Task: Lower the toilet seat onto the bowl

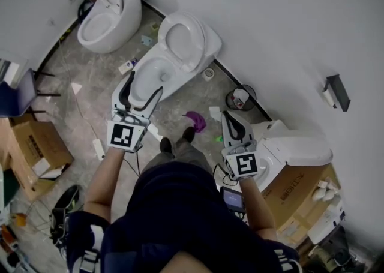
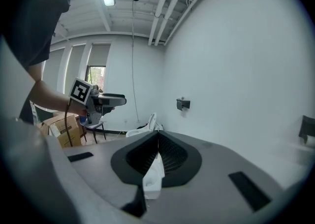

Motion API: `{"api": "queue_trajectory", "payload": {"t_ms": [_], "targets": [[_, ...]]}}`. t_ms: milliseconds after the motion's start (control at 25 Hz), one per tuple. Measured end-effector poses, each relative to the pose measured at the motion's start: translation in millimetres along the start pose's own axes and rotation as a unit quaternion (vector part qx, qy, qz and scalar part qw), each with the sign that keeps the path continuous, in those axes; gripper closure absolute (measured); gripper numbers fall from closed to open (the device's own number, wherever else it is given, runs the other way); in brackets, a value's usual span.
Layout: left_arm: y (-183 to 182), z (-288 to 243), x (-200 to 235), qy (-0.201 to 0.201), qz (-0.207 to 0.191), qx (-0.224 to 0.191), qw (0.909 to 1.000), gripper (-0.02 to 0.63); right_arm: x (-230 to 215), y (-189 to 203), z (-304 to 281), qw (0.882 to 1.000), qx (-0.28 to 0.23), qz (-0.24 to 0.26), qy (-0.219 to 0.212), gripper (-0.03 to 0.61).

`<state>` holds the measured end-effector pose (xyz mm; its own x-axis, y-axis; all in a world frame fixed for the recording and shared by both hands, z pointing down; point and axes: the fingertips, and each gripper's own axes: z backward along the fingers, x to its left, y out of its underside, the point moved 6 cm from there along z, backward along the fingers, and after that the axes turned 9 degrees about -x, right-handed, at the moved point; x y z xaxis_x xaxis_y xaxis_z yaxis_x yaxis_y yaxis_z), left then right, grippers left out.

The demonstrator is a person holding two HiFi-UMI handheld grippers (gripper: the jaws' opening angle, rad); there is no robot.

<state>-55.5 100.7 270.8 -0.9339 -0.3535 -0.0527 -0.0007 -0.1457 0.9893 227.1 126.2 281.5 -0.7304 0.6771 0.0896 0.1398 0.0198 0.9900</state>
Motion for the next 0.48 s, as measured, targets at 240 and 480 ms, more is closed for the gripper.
{"api": "queue_trajectory", "payload": {"t_ms": [240, 480], "targets": [[36.0, -64.6, 3.4, -0.019, 0.067, 0.054, 0.9961, 0.264, -43.4, 13.0, -18.5, 1.000, 0.007, -0.016, -0.022, 0.558], [73.6, -119.9, 12.7, -0.016, 0.163, 0.045, 0.9855, 0.264, -69.4, 31.3, -30.4, 0.999, 0.031, -0.032, -0.031, 0.558]]}}
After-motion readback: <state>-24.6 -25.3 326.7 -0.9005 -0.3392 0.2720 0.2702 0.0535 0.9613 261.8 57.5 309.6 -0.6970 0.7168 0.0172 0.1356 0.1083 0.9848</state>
